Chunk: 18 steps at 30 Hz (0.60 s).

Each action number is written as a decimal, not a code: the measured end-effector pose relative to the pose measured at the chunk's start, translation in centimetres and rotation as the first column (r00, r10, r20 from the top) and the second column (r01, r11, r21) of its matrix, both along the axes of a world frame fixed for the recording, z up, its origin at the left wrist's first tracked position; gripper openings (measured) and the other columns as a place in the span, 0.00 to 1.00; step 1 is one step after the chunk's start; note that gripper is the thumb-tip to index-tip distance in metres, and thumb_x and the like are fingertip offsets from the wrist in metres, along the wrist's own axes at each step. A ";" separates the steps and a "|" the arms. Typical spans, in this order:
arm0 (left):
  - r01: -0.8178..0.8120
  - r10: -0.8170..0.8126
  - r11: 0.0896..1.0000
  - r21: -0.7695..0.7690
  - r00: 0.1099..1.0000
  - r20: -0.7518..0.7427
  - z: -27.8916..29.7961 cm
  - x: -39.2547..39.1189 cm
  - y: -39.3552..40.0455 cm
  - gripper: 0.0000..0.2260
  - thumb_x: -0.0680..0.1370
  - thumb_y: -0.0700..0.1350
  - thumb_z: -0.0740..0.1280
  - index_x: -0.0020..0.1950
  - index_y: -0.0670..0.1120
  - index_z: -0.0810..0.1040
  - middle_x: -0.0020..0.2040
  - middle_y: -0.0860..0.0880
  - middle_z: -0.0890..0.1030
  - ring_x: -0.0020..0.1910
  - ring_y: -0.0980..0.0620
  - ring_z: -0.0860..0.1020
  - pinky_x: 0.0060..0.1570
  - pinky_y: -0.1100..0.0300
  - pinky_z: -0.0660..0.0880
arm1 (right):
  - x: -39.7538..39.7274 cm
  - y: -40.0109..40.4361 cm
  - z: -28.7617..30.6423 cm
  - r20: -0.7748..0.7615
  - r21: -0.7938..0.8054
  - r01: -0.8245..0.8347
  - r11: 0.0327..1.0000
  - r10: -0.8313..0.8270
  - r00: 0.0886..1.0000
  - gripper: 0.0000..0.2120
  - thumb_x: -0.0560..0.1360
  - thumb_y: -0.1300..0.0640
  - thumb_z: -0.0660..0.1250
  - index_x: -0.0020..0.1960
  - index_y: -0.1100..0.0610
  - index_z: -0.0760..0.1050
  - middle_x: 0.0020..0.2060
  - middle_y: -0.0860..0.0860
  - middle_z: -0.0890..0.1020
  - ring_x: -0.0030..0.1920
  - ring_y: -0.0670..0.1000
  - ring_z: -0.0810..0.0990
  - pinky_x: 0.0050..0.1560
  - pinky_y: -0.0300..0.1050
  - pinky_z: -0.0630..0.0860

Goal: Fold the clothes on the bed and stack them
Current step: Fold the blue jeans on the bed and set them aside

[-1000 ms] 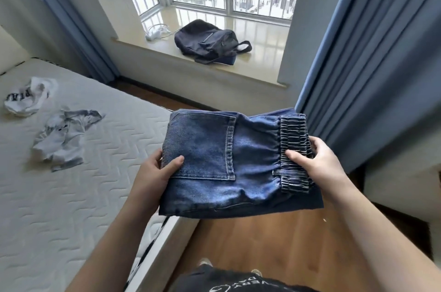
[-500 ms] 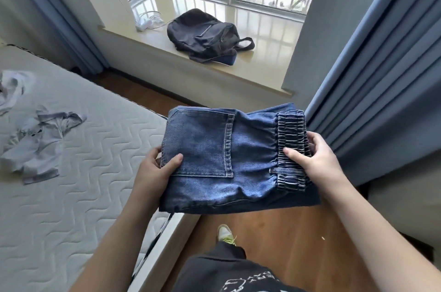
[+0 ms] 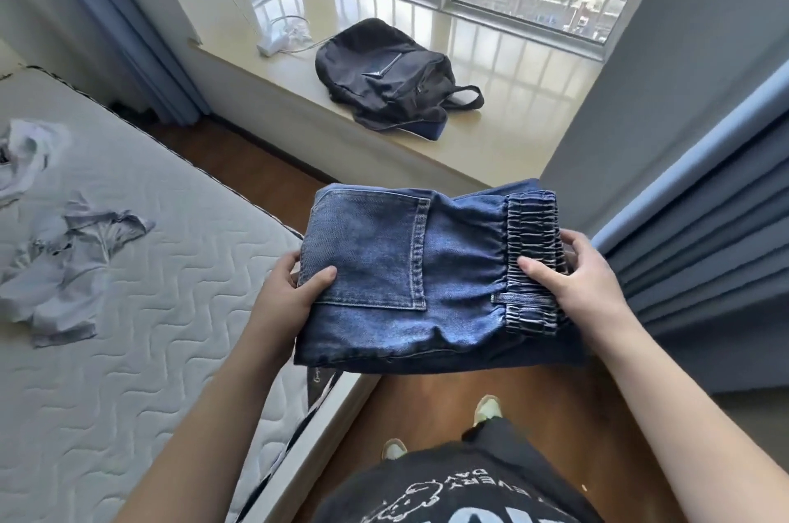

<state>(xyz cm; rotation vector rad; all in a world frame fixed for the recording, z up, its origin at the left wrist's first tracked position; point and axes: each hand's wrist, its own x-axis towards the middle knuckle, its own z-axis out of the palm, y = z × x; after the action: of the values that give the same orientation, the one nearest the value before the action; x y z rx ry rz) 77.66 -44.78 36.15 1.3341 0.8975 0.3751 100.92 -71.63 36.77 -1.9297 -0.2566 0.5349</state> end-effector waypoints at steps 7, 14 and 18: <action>-0.197 0.198 0.979 -0.044 0.980 0.024 -1.8 5.0 0.8 0.13 0.75 0.41 0.72 0.58 0.49 0.76 0.51 0.41 0.84 0.49 0.43 0.83 0.48 0.49 0.80 | 9.4 6.0 -1.0 0.018 -0.035 -0.217 0.975 0.218 0.976 0.28 0.66 0.47 0.78 0.63 0.45 0.71 0.54 0.44 0.82 0.53 0.45 0.81 0.60 0.53 0.76; -0.439 0.441 0.896 -0.059 0.897 0.017 -1.4 6.8 0.4 0.14 0.76 0.39 0.70 0.59 0.51 0.77 0.51 0.43 0.85 0.49 0.45 0.83 0.49 0.50 0.80 | 15.7 12.4 -0.9 -0.018 0.022 -0.455 0.890 0.456 0.890 0.26 0.66 0.47 0.78 0.60 0.44 0.72 0.50 0.47 0.84 0.50 0.48 0.84 0.56 0.57 0.79; -0.572 0.572 0.820 -0.036 0.820 0.016 -1.1 5.6 0.2 0.14 0.76 0.38 0.71 0.58 0.52 0.77 0.49 0.44 0.85 0.45 0.48 0.84 0.43 0.54 0.80 | 16.1 16.2 -1.5 -0.032 0.037 -0.547 0.836 0.549 0.835 0.26 0.64 0.45 0.78 0.59 0.41 0.73 0.48 0.46 0.84 0.46 0.46 0.84 0.52 0.54 0.80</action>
<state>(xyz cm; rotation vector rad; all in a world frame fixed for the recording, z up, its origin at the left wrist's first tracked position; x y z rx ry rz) 83.29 -44.57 35.03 1.0024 1.2755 0.8411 117.04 -55.43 35.25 -1.8042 -0.8040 0.9421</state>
